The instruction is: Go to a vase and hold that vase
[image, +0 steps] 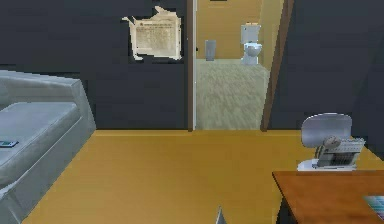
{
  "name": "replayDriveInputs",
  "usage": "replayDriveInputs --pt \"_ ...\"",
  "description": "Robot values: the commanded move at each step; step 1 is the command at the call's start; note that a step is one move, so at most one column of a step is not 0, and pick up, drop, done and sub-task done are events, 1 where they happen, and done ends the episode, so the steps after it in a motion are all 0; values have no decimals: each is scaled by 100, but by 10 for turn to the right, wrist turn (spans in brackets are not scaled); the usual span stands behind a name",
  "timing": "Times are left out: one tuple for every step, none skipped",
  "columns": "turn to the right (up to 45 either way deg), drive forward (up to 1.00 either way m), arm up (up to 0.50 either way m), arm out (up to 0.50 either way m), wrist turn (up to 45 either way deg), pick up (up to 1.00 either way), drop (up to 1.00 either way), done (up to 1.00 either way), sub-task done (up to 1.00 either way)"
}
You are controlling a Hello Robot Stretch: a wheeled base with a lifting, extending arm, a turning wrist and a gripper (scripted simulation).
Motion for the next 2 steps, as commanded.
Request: replayDriveInputs --pt "0 0 38 0 0 0 0 0 0" --pt "0 0 0 34 0 0 0 0 0"
